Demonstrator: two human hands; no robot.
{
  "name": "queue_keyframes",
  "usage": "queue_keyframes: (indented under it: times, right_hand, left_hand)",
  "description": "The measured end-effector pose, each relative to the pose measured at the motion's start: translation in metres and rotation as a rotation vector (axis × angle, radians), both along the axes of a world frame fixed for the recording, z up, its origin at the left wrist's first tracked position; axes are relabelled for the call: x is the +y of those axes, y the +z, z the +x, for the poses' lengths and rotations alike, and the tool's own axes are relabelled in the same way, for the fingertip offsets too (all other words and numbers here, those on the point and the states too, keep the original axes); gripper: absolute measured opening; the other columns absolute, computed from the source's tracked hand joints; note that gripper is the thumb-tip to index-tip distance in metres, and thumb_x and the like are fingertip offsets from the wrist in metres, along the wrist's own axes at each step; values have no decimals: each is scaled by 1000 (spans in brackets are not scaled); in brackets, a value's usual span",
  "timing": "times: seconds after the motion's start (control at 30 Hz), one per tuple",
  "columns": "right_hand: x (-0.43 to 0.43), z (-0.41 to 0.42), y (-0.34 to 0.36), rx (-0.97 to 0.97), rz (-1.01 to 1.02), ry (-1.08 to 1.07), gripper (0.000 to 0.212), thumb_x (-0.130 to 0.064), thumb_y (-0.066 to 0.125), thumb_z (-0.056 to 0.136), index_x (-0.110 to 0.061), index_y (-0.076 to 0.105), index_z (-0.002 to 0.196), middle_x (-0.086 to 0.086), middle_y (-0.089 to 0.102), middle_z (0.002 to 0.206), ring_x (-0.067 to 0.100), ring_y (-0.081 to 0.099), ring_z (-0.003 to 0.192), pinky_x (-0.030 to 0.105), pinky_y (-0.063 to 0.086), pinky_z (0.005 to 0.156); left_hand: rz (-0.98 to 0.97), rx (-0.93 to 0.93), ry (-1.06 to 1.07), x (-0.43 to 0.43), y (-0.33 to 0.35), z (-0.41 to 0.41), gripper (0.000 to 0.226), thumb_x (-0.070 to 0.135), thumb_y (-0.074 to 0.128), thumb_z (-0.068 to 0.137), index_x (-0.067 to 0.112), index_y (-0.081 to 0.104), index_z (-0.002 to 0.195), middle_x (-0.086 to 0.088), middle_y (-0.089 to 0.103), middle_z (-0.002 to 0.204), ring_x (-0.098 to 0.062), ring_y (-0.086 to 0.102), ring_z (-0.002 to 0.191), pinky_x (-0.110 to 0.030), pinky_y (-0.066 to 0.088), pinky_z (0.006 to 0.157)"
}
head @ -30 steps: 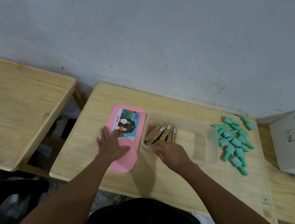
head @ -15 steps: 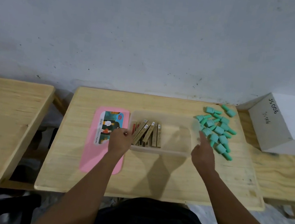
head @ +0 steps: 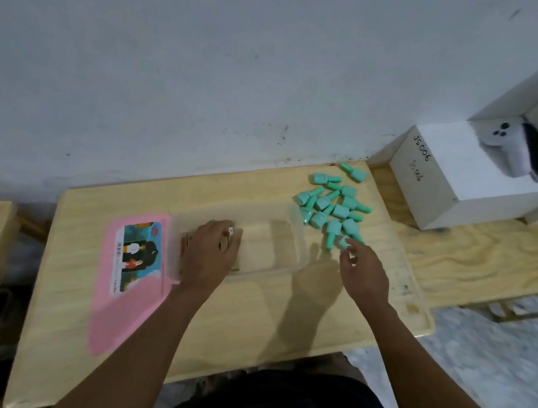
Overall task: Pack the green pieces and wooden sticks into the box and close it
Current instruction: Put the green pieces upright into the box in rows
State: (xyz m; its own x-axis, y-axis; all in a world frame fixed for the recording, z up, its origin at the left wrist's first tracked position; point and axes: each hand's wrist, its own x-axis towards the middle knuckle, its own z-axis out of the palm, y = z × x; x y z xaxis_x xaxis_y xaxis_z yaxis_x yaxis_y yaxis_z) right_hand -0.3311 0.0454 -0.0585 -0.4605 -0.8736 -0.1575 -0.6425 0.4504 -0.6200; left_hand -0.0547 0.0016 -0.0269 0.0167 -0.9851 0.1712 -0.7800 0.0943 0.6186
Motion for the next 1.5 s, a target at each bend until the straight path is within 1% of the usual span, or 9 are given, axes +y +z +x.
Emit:
queue_keyframes:
  times: [0.13, 0.23, 0.33, 0.53, 0.7, 0.83, 1.1, 1.33, 1.5]
  right_hand:
    - [4, -48, -13, 38, 93, 12, 36, -31, 57, 92, -29, 56, 128, 0, 58, 124, 19, 61, 105, 35, 51, 83]
    - [-3, -76, -20, -22, 201, 69, 40, -34, 60, 89, -32, 54, 129, 2, 55, 128, 21, 59, 109, 42, 52, 89]
    - [-13, -91, -25, -15, 263, 153, 39, -40, 59, 88, -31, 56, 126, 1, 56, 125, 21, 58, 110, 40, 51, 88]
    - [-23, -102, -31, 102, 224, 294, 28, -48, 63, 83, -29, 66, 104, -4, 64, 100, 17, 60, 90, 33, 52, 69]
    - [-27, -114, -31, 38, 198, 360, 26, -43, 65, 84, -30, 67, 107, -6, 66, 102, 15, 62, 93, 31, 49, 71]
    - [-32, -124, -30, -80, 97, 423, 28, -30, 70, 85, -18, 67, 111, 1, 69, 105, 14, 62, 89, 32, 53, 80]
    - [-48, -124, -10, -215, -37, 392, 13, -26, 66, 90, -20, 67, 101, -5, 65, 95, 4, 60, 82, 20, 51, 73]
    - [-62, -116, 12, -335, -117, 279, 13, -26, 65, 91, -17, 68, 100, -5, 68, 95, 4, 63, 87, 2, 46, 68]
    - [-72, -87, 40, -400, -188, 269, 17, -29, 69, 87, -15, 73, 95, -6, 72, 83, 0, 65, 74, 4, 46, 65]
  left_hand:
    - [-19, -140, -425, -6, 9, -78, 22, 37, 54, 90, 24, 70, 94, 6, 68, 85, -13, 62, 79, -26, 46, 65]
    - [142, -253, -653, -10, 10, -135, 25, 38, 51, 92, 27, 67, 107, 6, 67, 98, -15, 63, 93, -26, 45, 70]
    - [376, -292, -501, -22, 4, -184, 39, 39, 52, 91, 20, 56, 126, -2, 61, 122, -21, 57, 113, -31, 46, 86]
    - [693, -354, -212, -43, -25, -221, 49, 31, 54, 89, 14, 40, 133, -10, 52, 132, -31, 54, 118, -38, 45, 88]
    - [664, -387, -122, -43, -35, -223, 34, 20, 52, 92, 11, 48, 124, -12, 55, 126, -32, 58, 112, -40, 46, 85]
    - [646, -389, -88, -45, -35, -225, 26, 17, 49, 92, 9, 54, 117, -13, 60, 121, -31, 60, 111, -39, 48, 86]
    - [535, -357, -223, -51, -22, -217, 26, 27, 50, 92, 6, 61, 101, -18, 65, 104, -35, 62, 97, -35, 45, 72]
    - [388, -130, -195, -48, 16, -185, 28, 33, 62, 86, 7, 71, 90, -10, 69, 78, -23, 61, 71, -30, 44, 61]
    - [296, 99, -67, -44, 49, -142, 26, 30, 73, 79, 9, 75, 93, -1, 66, 65, -8, 57, 56, -17, 46, 57]
